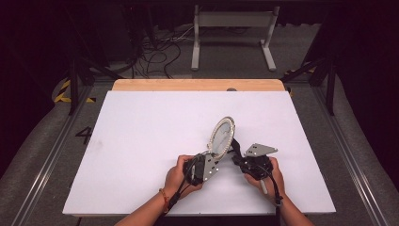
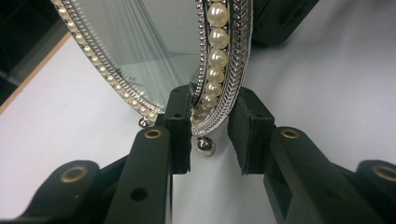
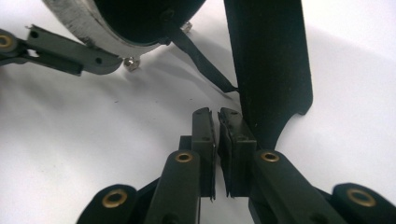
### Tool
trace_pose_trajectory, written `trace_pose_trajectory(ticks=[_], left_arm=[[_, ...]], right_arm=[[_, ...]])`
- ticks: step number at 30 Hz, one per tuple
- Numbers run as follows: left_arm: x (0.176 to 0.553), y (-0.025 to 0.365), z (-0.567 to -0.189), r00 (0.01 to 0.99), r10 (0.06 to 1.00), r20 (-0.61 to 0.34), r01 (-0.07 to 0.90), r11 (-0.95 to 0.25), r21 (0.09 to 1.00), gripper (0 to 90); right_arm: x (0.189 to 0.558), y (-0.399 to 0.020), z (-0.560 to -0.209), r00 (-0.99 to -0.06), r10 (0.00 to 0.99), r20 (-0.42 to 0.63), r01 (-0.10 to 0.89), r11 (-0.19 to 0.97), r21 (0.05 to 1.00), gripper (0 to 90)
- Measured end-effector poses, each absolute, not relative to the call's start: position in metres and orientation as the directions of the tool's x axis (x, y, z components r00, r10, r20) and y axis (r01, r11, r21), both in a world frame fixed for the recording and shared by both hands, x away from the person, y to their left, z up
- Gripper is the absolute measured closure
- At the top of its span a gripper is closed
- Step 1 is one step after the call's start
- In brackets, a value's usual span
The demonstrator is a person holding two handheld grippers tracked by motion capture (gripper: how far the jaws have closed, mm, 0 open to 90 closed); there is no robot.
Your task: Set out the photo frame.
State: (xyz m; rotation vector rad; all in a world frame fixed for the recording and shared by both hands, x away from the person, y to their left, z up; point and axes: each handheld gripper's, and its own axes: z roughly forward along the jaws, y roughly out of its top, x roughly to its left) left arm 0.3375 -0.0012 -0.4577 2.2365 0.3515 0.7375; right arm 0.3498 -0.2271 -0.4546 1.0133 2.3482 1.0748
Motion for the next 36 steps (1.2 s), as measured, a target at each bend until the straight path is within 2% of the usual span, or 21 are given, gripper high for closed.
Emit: trace_pose_trajectory(ticks=[17,20,36], left_arm=[[0.3392,-0.0016,-0.4571,0.812,0.437,0.387,0.018,-0.681,0.732,69.1],[0.339,-0.0003,-0.4566,0.825,0.44,0.355,0.032,-0.664,0.747,68.5],[0.338,0.0046,-0.452,0.853,0.411,0.322,0.027,-0.651,0.758,62.5]], right_arm=[[0.3515,-0.2295,-0.4547,-0.667,0.744,-0.041,0.46,0.455,0.763,85.1],[0.3526,-0.2311,-0.4552,-0.664,0.747,-0.04,0.462,0.451,0.764,85.1],[0.3549,-0.2328,-0.4556,-0.656,0.754,-0.033,0.467,0.44,0.767,81.9]])
